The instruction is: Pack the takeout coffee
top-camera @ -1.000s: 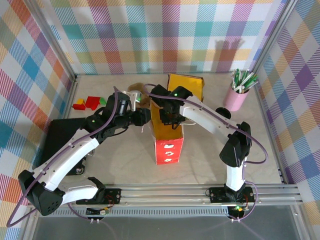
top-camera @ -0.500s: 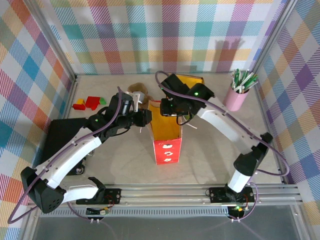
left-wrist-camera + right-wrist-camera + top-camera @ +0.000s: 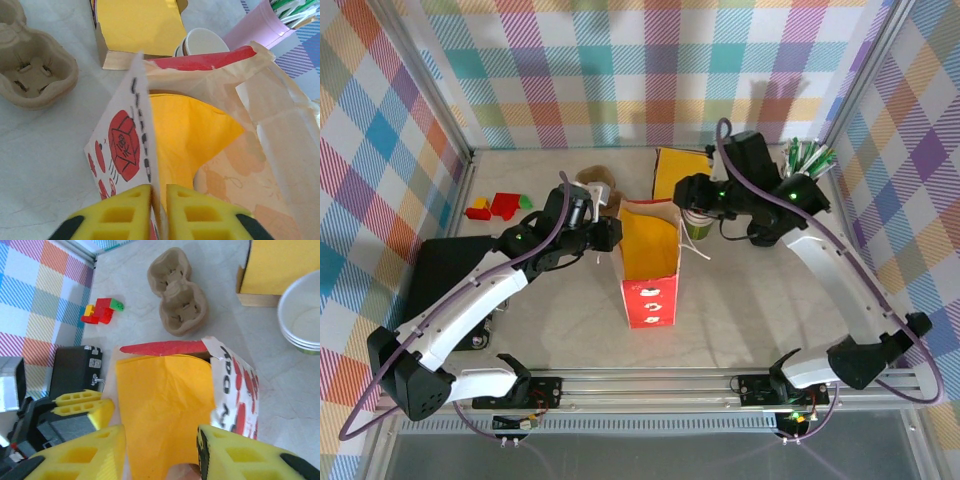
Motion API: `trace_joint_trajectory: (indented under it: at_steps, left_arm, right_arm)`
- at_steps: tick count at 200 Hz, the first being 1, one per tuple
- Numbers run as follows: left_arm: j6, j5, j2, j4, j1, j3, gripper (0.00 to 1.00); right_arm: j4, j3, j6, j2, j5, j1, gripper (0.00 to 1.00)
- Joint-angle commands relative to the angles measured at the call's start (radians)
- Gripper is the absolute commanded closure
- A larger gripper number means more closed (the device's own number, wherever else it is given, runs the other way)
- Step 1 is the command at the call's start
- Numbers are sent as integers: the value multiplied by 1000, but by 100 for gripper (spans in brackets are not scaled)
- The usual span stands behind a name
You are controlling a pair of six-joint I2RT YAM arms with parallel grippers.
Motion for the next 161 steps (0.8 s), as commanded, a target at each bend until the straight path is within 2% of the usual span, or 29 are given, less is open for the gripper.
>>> trace_joint_trajectory:
  at_steps: [1, 29, 72, 94, 148, 161]
  left_arm:
    - [18, -37, -2, -34, -12, 47, 90]
    - [29, -82, -15, -72, -12, 73, 97]
    - [47, -156, -21, -118, -12, 106, 100]
    - [48, -198, -11, -140, -9, 122, 100]
    - [28, -220, 6, -143, -2, 123, 100]
    - [18, -229, 2, -147, 1, 124, 93]
  right_arm:
    - [42, -50, -5, -79, -83, -54, 57]
    - [24, -111, -44, -156, -58, -122, 53]
    - [-12, -143, -94, -219, -27, -195, 51]
    - [-14, -146, -113, -228, -25, -209, 51]
    - [20, -199, -160, -247, -2, -222, 49]
    - [32, -225, -173, -256, 25, -223, 48]
